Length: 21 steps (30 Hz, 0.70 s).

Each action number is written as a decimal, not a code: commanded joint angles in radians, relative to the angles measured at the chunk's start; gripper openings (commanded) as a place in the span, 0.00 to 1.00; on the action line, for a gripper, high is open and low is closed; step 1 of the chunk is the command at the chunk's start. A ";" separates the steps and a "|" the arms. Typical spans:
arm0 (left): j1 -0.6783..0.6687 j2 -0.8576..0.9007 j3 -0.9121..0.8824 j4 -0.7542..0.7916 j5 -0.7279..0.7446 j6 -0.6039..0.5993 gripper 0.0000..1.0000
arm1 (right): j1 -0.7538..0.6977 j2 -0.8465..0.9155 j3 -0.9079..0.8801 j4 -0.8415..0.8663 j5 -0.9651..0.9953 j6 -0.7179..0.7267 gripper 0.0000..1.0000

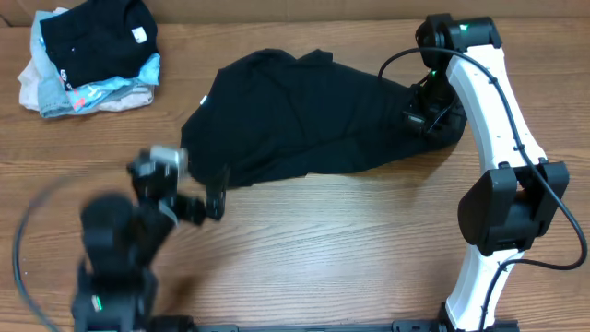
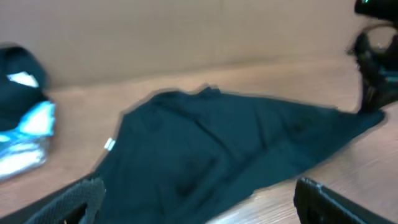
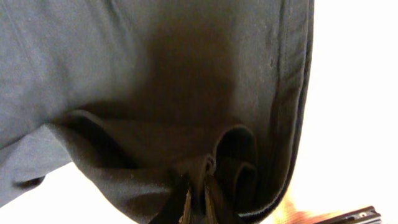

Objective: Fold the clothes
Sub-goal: 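Reach the left gripper to the shirt's left side and grasp it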

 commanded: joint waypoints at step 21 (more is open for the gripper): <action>-0.360 1.003 0.674 -0.329 -0.448 -0.046 1.00 | 0.000 -0.011 0.002 0.022 0.009 0.003 0.08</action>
